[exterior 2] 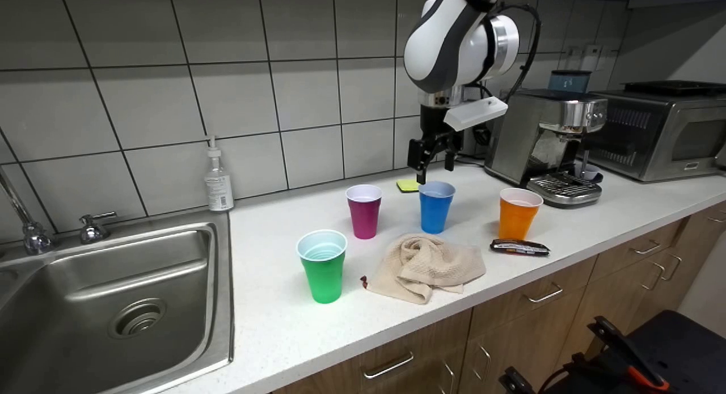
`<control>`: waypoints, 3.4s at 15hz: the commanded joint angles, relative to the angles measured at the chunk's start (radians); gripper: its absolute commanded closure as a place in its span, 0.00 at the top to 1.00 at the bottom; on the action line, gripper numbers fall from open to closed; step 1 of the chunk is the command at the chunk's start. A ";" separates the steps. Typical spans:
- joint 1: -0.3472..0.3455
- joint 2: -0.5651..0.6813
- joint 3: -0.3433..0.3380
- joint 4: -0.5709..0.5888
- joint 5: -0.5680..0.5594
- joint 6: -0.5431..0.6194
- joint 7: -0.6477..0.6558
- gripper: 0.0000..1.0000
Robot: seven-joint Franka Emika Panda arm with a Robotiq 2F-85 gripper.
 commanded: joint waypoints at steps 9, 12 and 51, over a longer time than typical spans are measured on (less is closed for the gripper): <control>-0.003 0.130 0.010 0.088 -0.006 0.003 0.032 1.00; -0.002 0.155 0.008 0.102 -0.005 0.009 0.046 1.00; -0.039 -0.068 -0.013 0.021 0.009 0.040 0.061 0.01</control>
